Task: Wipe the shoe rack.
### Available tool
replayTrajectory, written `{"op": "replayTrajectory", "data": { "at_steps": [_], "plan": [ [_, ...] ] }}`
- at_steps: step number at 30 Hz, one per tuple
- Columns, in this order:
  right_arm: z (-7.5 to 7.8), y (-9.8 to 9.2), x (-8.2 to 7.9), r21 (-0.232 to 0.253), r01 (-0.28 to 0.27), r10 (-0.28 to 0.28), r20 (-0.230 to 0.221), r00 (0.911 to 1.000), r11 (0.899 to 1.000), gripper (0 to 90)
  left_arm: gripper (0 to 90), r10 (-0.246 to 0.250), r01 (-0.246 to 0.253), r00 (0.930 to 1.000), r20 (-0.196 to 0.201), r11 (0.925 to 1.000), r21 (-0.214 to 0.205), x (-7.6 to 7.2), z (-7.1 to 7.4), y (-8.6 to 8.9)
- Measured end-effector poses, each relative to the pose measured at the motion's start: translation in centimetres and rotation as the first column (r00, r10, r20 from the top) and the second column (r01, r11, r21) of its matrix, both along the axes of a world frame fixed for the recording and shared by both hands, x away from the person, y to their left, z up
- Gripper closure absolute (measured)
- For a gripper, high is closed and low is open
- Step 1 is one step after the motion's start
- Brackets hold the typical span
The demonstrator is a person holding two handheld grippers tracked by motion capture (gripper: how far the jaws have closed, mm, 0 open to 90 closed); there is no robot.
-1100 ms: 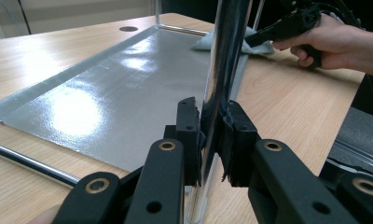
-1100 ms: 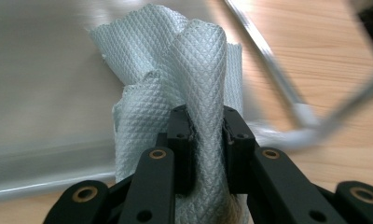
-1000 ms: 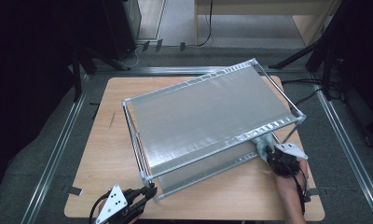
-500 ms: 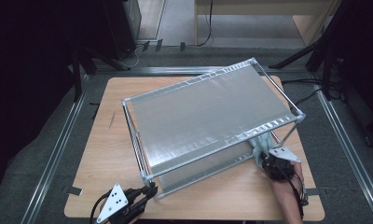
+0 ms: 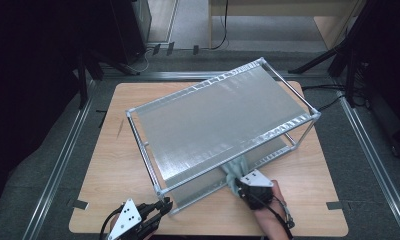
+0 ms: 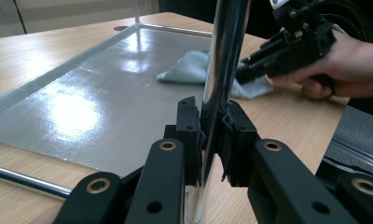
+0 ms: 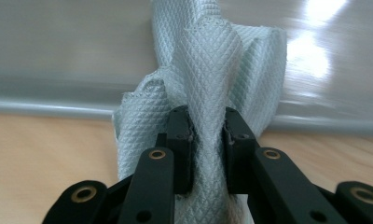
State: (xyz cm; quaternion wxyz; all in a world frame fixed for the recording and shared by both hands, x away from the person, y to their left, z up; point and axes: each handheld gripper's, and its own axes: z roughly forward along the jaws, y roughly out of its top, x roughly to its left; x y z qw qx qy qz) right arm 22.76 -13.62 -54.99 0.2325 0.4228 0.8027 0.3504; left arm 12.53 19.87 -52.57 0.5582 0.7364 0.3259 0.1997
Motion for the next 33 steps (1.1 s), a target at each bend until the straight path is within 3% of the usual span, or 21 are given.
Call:
{"op": "replayTrajectory", "data": {
  "at_steps": [1,3,4,9,12,13,14,16,19,24,27,28,30,33],
  "plan": [
    [0.1,1.5,-0.7,0.002,-0.045,0.045,-0.004,0.9990,0.999,76.3,79.9,0.001,-0.001,1.0000,0.003,1.0000,0.004,0.0,0.0,0.0],
    [0.1,2.2,-1.0,0.005,-0.068,0.068,-0.004,0.9977,0.998,76.3,79.9,0.001,-0.001,1.0000,0.005,1.0000,0.006,0.0,0.0,0.0],
    [0.1,3.3,-1.7,0.012,-0.104,0.104,-0.008,0.9946,0.995,76.3,80.0,0.002,-0.002,1.0000,0.005,1.0000,0.007,0.0,0.0,0.0],
    [0.1,5.8,-3.2,0.055,-0.184,0.186,-0.026,0.9822,0.981,76.6,80.0,0.003,-0.003,1.0000,0.005,1.0000,0.008,0.0,0.0,0.0],
    [0.1,7.4,-4.2,0.068,-0.240,0.242,-0.029,0.9697,0.968,76.5,80.0,0.006,-0.006,1.0000,0.006,0.9999,0.008,-0.1,0.0,-0.1],
    [0.1,7.4,-4.2,0.068,-0.240,0.242,-0.029,0.9697,0.968,76.5,80.0,0.006,-0.006,1.0000,0.006,0.9999,0.008,-0.1,0.0,-0.1],
    [0.0,8.4,-4.9,0.071,-0.283,0.286,-0.032,0.9577,0.956,76.4,80.0,0.006,-0.006,1.0000,0.007,1.0000,0.008,-0.1,0.0,-0.1],
    [-0.1,9.2,-5.5,0.062,-0.326,0.328,-0.025,0.9445,0.943,76.0,80.0,0.006,-0.006,0.9999,0.009,0.9999,0.010,-0.1,0.0,-0.1],
    [0.0,9.7,-5.8,0.047,-0.338,0.340,-0.018,0.9404,0.940,75.9,80.2,0.006,-0.006,0.9999,0.013,0.9998,0.020,-0.1,0.0,-0.1],
    [0.2,7.8,-4.4,0.051,-0.287,0.288,-0.014,0.9575,0.957,75.9,80.2,0.005,-0.005,0.9998,0.021,0.9995,0.031,-0.1,0.0,0.0],
    [0.4,5.9,-3.2,0.050,-0.225,0.225,-0.004,0.9743,0.973,75.9,80.2,0.004,-0.005,0.9998,0.021,0.9995,0.032,-0.1,0.0,0.0],
    [0.4,5.9,-3.2,0.050,-0.225,0.225,-0.004,0.9743,0.973,75.9,80.2,0.004,-0.005,0.9998,0.021,0.9995,0.032,-0.1,0.0,0.0],
    [0.5,3.5,-1.7,0.031,-0.156,0.156,0.013,0.9877,0.987,76.1,80.2,0.003,-0.003,0.9998,0.022,0.9994,0.034,-0.1,0.0,0.0],
    [0.6,2.0,-0.8,0.015,-0.110,0.109,0.026,0.9937,0.994,76.1,80.1,0.002,-0.002,0.9998,0.021,0.9994,0.033,-0.1,0.0,0.0]
  ]
}}
